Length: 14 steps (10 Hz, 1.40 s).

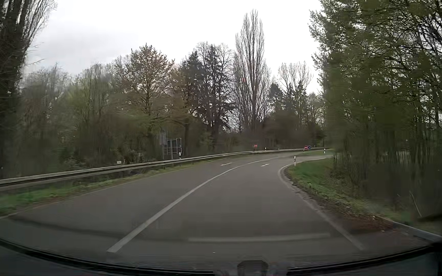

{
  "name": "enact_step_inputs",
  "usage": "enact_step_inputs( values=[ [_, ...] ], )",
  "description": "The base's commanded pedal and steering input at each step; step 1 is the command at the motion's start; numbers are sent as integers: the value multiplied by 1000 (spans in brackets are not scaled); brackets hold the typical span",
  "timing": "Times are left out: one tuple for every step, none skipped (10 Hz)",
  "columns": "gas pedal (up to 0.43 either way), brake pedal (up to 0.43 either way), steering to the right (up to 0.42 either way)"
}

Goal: Follow the waypoints while adhering to traffic rules and regulations

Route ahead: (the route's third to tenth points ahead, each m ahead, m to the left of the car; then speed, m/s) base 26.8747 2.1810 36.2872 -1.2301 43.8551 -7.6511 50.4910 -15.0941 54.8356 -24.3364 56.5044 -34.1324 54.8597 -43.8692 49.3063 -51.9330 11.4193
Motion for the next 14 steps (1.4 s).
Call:
enact_step_inputs(
  values=[
    [0,24,23],
    [0,43,27],
    [0,67,28],
    [0,79,28],
    [0,98,28],
    [0,104,28],
    [0,116,29],
    [0,122,28],
    [0,122,30],
    [0,128,32],
    [0,134,36],
    [0,134,39],
    [0,140,39],
    [0,146,41]
  ],
)
